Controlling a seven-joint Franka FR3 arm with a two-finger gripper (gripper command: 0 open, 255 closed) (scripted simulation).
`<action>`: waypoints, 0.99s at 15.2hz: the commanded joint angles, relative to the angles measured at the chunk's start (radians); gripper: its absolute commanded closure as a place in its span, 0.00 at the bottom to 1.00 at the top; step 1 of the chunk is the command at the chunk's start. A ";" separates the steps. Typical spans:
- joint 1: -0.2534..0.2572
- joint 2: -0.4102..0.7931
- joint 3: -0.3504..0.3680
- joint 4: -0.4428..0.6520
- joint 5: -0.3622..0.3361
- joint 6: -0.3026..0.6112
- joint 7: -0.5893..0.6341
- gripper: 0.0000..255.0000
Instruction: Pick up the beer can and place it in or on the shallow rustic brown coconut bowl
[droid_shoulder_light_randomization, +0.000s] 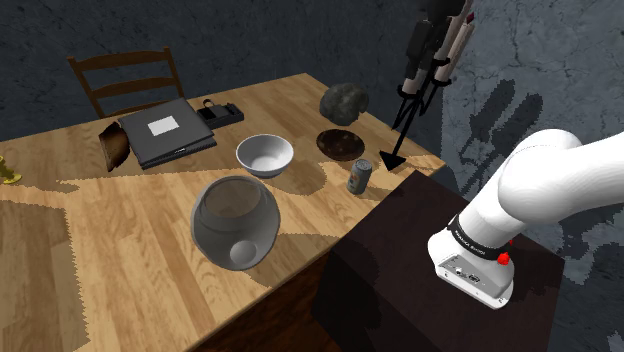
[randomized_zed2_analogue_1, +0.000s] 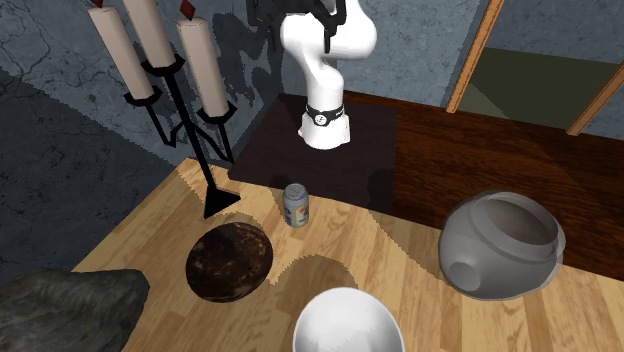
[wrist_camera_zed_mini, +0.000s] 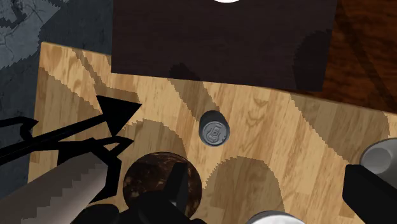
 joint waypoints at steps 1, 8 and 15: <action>0.000 0.000 0.000 0.000 0.000 0.000 0.000 0.00; -0.002 -0.012 0.005 -0.246 -0.010 0.255 -0.011 0.00; -0.005 0.076 0.008 -0.436 -0.020 0.555 -0.021 0.00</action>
